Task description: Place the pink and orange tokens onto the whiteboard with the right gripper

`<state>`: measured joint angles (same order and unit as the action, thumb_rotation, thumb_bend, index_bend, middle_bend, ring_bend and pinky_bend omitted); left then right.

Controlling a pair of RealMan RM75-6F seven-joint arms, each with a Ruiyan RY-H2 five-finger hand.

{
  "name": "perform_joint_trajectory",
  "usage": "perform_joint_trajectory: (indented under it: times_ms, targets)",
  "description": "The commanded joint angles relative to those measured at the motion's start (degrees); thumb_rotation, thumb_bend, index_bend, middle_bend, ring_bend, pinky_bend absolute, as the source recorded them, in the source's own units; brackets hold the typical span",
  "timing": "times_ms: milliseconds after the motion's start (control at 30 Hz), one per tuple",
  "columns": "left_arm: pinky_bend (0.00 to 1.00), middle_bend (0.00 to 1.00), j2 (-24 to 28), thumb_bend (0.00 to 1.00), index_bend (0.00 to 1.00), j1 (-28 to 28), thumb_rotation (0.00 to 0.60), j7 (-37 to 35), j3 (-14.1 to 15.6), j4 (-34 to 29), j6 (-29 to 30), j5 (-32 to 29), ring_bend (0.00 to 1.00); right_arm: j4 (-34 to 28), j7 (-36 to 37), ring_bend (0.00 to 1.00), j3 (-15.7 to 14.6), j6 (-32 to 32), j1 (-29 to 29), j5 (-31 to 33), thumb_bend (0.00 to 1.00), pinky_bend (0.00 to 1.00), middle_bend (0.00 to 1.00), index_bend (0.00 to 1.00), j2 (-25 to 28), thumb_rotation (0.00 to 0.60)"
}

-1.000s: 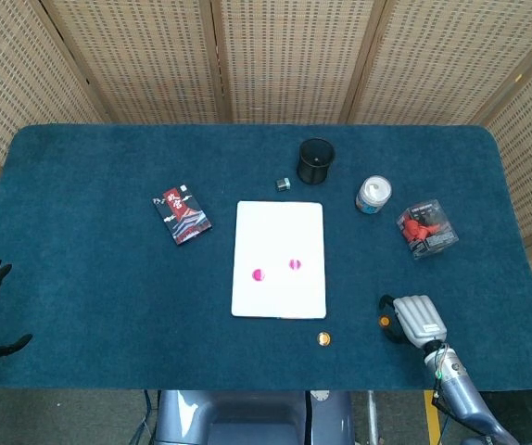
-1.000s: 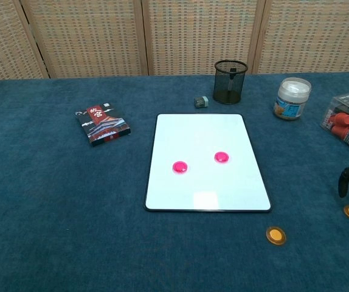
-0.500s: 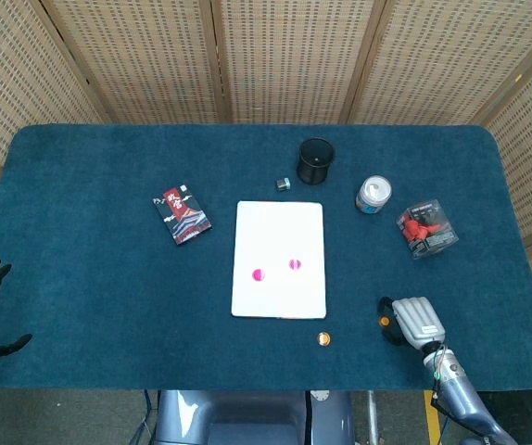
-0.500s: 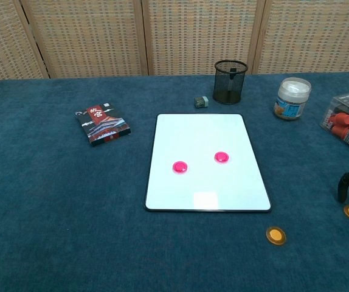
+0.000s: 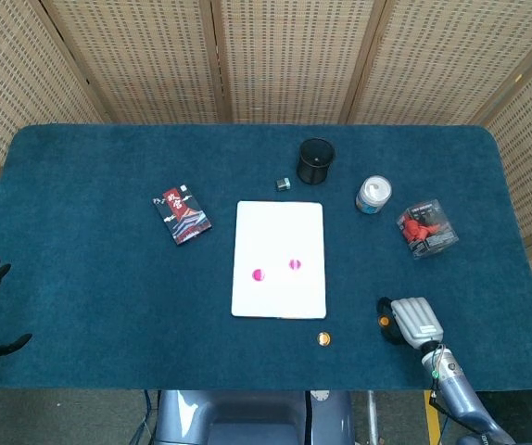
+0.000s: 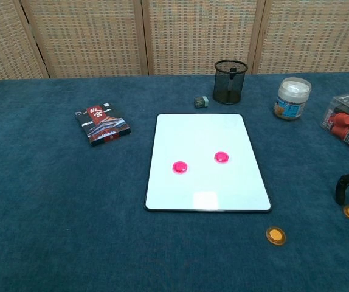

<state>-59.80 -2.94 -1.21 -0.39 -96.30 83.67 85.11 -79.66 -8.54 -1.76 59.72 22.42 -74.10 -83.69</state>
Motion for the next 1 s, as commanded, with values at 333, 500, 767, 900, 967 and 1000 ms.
perform_joint_trajectory:
  times_ms: [333, 500, 767, 900, 967, 1000]
  targets:
    - [0.0, 0.0, 0.05, 0.0, 0.0, 0.02, 0.6, -0.11, -0.02, -0.03, 0.05, 0.02, 0.0, 0.11, 1.74, 1.0, 0.76, -0.14, -0.38, -1.13, 0.34, 1.0, 0.96, 0.56, -0.29, 0.6]
    - [0.0, 0.0, 0.06, 0.0, 0.0, 0.02, 0.6, -0.15, -0.01, -0.04, 0.06, 0.03, 0.0, -0.02, 1.69, 1.0, 1.14, -0.38, -0.3, -1.3, 0.34, 1.0, 0.96, 0.56, -0.3, 0.6]
    - [0.0, 0.0, 0.05, 0.0, 0.0, 0.01, 0.6, -0.13, -0.06, -0.02, 0.03, -0.06, 0.0, -6.59, -2.96, 1.0, 4.89, -1.24, 2.81, -0.28, 0.34, 1.0, 0.96, 0.56, 1.61, 0.6]
    - [0.0, 0.0, 0.08, 0.0, 0.0, 0.0, 0.6, -0.14, -0.08, -0.01, -0.05, -0.19, 0.0, -11.36, -8.94, 1.0, 7.86, -2.78, 5.74, 3.02, 0.34, 1.0, 0.96, 0.56, 1.99, 0.6]
    - [0.0, 0.0, 0.1, 0.0, 0.0, -0.09, 0.6, -0.16, -0.15, 0.0, -0.22, -0.33, 0.0, -13.56, -12.64, 1.0, 9.29, -3.5, 7.41, 5.38, 0.34, 1.0, 0.96, 0.56, 1.65, 0.6]
    - [0.0, 0.0, 0.13, 0.0, 0.0, -0.16, 0.6, -0.19, -0.21, 0.03, -0.35, -0.45, 0.0, -14.59, -14.49, 1.0, 10.0, -3.83, 8.3, 6.73, 0.34, 1.0, 0.96, 0.56, 1.32, 0.6]
